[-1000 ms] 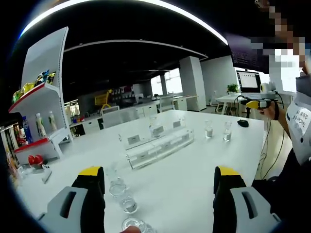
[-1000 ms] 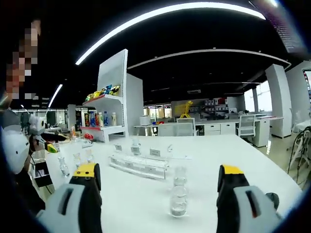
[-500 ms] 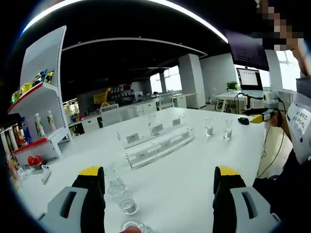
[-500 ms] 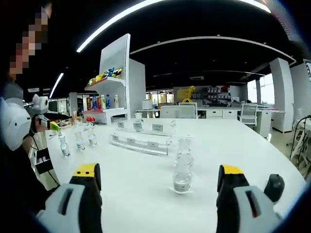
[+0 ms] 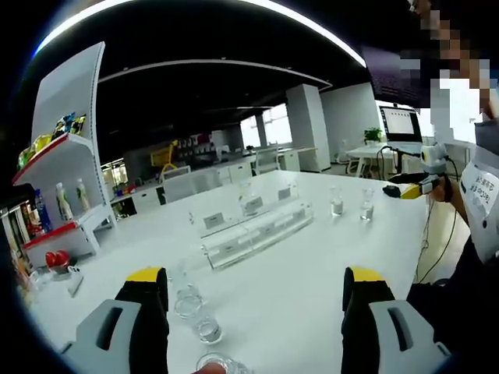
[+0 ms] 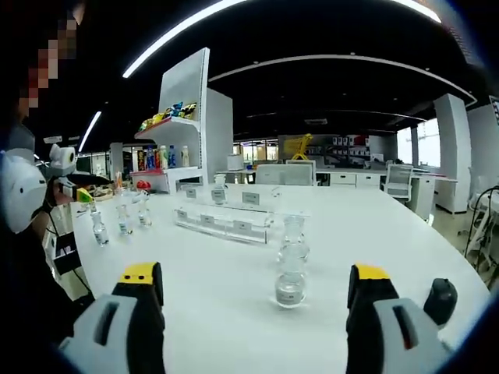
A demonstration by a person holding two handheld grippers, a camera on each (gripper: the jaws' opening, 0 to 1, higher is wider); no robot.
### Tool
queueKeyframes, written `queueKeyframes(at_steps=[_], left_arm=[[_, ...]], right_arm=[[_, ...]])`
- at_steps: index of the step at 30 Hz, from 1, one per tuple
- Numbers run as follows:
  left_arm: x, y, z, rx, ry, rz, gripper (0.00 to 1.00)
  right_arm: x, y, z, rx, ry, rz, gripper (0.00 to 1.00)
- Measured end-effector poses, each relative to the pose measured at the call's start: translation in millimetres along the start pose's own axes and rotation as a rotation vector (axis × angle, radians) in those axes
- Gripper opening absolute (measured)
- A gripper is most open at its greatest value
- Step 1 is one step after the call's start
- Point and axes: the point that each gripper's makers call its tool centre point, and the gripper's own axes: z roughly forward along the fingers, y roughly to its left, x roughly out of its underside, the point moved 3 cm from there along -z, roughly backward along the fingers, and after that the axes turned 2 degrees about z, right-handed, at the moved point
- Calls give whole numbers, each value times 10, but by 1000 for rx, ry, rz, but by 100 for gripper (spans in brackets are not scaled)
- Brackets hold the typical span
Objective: Identify the label on the chemical reagent bottle, grasp the chemical reagent bottle, and place it in the designated position on the reagent rack
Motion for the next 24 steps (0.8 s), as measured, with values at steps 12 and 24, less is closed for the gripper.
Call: queueKeyframes(at_steps=[12, 24], left_arm=[[-32, 7, -25, -4, -6, 12, 93], [6, 56, -80, -27, 4, 12, 92]], right_arm=[[133, -85, 126, 7, 14, 13, 94], [272, -177, 453, 0, 15, 39, 90]])
